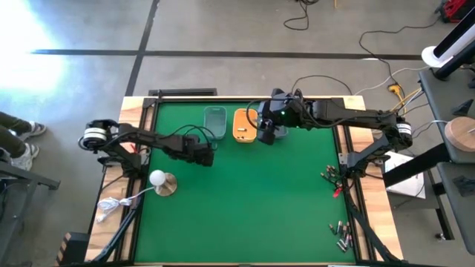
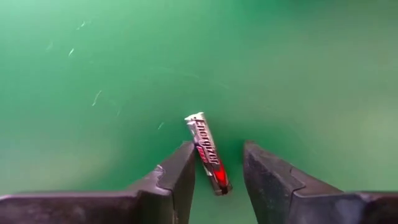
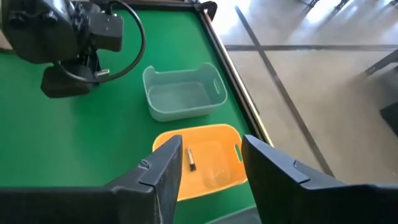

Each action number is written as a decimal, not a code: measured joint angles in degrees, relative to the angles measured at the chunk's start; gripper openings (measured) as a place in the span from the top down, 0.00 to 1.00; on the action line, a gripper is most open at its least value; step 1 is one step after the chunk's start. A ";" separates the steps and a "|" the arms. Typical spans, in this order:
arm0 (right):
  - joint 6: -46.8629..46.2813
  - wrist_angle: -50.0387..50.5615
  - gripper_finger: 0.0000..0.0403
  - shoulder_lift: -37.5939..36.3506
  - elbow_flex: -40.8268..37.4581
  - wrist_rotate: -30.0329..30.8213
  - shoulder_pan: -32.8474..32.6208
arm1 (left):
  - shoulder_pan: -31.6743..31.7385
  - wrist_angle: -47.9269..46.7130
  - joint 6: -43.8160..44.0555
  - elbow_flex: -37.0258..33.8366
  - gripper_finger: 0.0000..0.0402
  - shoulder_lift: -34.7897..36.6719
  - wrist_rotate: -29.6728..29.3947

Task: Sort batteries
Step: Put the silver battery into the yellow bin

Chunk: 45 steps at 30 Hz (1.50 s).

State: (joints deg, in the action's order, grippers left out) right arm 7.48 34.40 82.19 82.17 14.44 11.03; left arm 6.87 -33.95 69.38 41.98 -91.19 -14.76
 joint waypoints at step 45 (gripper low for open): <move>-12.84 23.67 0.51 -10.43 12.55 -6.90 -9.67 | 21.13 -12.32 -78.73 69.42 0.99 -39.29 25.75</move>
State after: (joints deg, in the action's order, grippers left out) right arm -5.35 58.07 71.77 94.72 7.54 1.35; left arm 28.01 -46.28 -9.35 111.40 -130.49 10.99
